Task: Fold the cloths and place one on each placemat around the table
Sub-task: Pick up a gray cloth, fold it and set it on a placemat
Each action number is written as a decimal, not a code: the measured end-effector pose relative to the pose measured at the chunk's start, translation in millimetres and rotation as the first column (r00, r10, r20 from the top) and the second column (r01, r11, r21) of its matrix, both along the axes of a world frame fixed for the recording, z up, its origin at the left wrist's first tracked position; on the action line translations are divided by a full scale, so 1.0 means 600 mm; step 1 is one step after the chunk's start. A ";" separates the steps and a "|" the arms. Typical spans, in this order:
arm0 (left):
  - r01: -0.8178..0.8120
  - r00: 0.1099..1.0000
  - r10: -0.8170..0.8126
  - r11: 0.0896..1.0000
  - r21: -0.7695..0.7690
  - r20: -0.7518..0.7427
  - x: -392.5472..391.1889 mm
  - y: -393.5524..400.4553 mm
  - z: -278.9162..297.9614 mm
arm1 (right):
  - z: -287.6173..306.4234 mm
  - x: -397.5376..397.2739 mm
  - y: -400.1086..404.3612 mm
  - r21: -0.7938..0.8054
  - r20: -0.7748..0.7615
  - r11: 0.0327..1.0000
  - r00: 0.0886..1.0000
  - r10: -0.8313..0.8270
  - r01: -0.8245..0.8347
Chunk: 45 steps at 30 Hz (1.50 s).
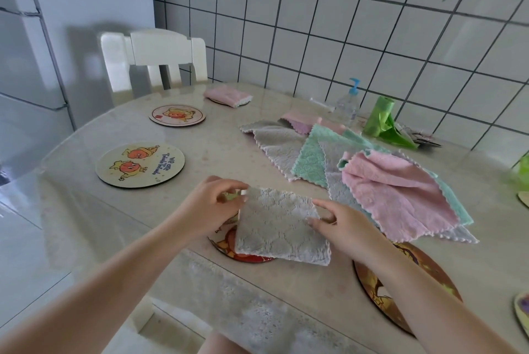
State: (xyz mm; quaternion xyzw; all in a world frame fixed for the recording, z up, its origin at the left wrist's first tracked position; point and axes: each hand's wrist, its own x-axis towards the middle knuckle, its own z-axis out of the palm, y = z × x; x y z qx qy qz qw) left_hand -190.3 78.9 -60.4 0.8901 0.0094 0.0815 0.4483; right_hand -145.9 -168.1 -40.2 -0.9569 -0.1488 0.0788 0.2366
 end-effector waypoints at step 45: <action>-0.007 1.000 0.009 0.964 0.266 -0.005 -0.024 -0.030 -0.036 | -0.054 -0.041 0.007 0.105 0.113 0.993 0.993 0.041 -0.053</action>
